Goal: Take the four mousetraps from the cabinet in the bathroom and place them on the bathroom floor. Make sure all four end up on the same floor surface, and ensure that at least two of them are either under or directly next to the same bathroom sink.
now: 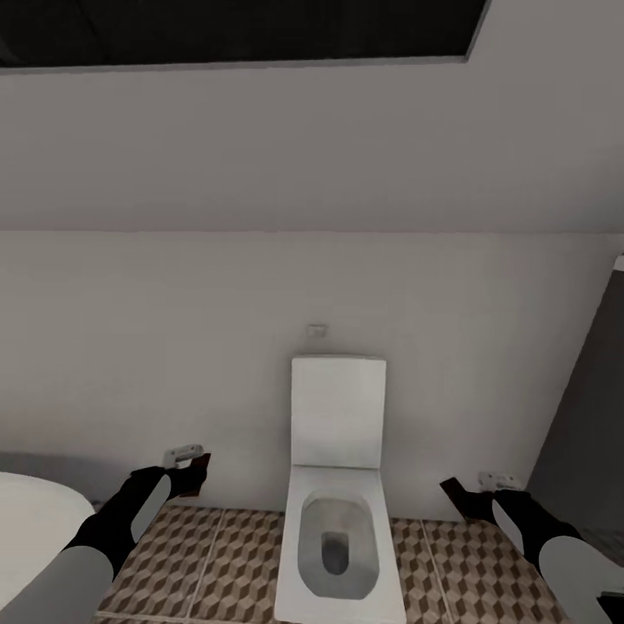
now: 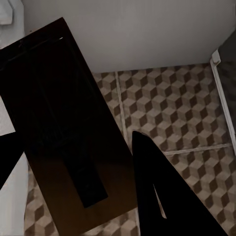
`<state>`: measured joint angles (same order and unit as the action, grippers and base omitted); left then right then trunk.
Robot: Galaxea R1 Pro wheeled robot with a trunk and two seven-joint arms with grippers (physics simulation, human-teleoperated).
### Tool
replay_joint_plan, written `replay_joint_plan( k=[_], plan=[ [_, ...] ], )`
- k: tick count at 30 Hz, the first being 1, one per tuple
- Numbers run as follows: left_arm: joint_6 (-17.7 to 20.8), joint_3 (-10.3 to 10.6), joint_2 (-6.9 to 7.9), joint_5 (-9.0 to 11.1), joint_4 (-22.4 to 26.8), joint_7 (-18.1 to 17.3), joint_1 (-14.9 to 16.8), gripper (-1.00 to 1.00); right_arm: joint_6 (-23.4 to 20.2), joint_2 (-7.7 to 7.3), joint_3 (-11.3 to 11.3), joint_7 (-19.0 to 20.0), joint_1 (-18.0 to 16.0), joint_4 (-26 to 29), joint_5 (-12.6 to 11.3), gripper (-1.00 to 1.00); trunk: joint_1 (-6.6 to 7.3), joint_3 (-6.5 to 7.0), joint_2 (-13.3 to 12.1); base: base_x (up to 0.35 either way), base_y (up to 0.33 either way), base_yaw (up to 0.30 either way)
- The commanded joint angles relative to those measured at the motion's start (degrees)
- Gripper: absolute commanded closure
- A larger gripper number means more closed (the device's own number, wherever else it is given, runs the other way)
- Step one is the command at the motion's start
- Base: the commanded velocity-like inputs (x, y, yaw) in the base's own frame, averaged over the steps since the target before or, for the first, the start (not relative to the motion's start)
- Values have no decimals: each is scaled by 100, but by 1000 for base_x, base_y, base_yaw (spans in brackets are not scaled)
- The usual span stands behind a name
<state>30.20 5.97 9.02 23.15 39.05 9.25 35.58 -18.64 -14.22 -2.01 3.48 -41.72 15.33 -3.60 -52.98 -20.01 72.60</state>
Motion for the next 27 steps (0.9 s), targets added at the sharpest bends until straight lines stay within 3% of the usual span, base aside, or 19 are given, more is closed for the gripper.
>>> replay_joint_plan(
  k=[1,24,27],
  plan=[
    [18,36,9,59,16,51,3,100,-33,7,-23,28,0,11,-41,100,-3,-7,4,264,0,0],
    [44,55,-105,76,50,83,2,100,-43,33,-10,-40,-1,14,-44,100,-3,-7,4,29,0,0],
    [48,57,-119,76,50,84,2,100,-43,33,-10,-40,-2,14,-45,100,-69,-61,124,0,0,0]
  ],
)
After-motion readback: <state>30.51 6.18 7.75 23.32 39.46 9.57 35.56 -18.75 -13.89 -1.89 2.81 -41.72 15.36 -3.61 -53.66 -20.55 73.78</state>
